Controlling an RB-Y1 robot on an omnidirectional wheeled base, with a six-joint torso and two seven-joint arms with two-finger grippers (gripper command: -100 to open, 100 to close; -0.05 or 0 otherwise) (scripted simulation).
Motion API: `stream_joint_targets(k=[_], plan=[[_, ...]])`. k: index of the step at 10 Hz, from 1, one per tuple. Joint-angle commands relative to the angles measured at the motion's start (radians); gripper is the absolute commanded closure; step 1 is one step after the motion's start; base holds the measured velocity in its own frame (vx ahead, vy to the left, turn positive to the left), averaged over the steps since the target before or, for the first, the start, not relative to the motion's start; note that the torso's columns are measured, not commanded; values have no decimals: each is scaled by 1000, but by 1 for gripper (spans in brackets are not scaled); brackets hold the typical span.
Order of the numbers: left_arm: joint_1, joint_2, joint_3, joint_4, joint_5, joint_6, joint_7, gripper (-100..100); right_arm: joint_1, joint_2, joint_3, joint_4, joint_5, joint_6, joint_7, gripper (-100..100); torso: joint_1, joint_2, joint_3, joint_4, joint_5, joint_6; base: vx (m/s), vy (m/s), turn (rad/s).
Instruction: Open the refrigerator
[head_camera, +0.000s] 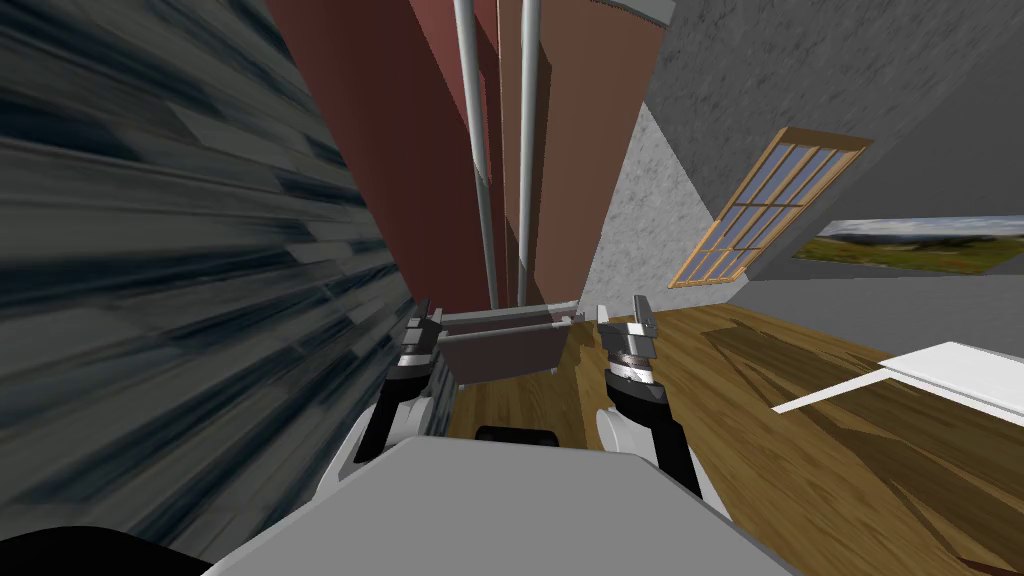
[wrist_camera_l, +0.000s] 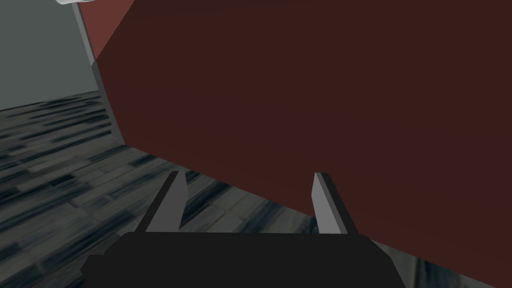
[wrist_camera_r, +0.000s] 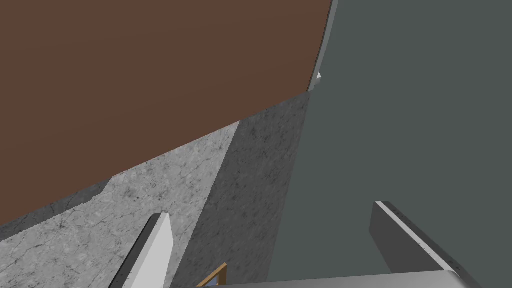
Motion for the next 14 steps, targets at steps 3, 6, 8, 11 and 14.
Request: stream_joint_targets(k=[3,6,8,11,14], plan=[[0,0,0,0,0,0,0,0,0,0,0,0,0,0,0,0,0,175,-351,176,0,0,0,0,0],[0,0,0,0,0,0,0,0,0,0,0,0,0,0,0,0,0,396,-792,396,0,0,0,0,0],[0,0,0,0,0,0,0,0,0,0,0,0,0,0,0,0,0,544,-1087,544,0,0,0,0,0],[-9,52,2,38,3,-20,-5,-100,0,0,0,0,0,0,0,0,1,725,-1451,724,0,0,14,12,6],[-29,91,8,127,11,-69,-16,-100,0,0,0,0,0,0,0,0,1,736,-1477,737,0,0,47,48,14]])
